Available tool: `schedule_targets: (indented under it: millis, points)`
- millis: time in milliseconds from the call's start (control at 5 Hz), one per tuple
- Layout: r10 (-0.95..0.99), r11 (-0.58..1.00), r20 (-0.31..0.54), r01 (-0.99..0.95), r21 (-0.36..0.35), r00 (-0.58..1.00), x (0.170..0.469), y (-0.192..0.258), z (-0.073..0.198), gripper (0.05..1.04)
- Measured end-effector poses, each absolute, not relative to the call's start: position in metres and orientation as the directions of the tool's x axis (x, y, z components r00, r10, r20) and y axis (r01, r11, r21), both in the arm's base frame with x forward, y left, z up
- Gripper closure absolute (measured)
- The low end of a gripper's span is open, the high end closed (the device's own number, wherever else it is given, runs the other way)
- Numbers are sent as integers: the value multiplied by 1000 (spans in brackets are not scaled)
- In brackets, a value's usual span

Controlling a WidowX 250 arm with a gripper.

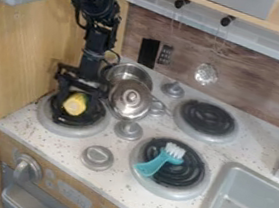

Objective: Move the yellow thing to the front left burner

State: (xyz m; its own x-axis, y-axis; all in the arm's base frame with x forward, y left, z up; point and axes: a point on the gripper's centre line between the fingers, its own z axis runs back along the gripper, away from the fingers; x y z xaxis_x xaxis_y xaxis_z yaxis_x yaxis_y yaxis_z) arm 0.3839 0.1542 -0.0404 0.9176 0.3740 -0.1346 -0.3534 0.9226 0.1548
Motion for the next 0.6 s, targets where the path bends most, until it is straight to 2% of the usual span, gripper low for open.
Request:
schedule_targets:
  millis: [400, 600]
  points:
    - [254, 963, -63, -246, 112, 965, 392, 139, 1, 84]
    - [211, 972, -52, -205, 113, 976, 389, 135, 9, 84]
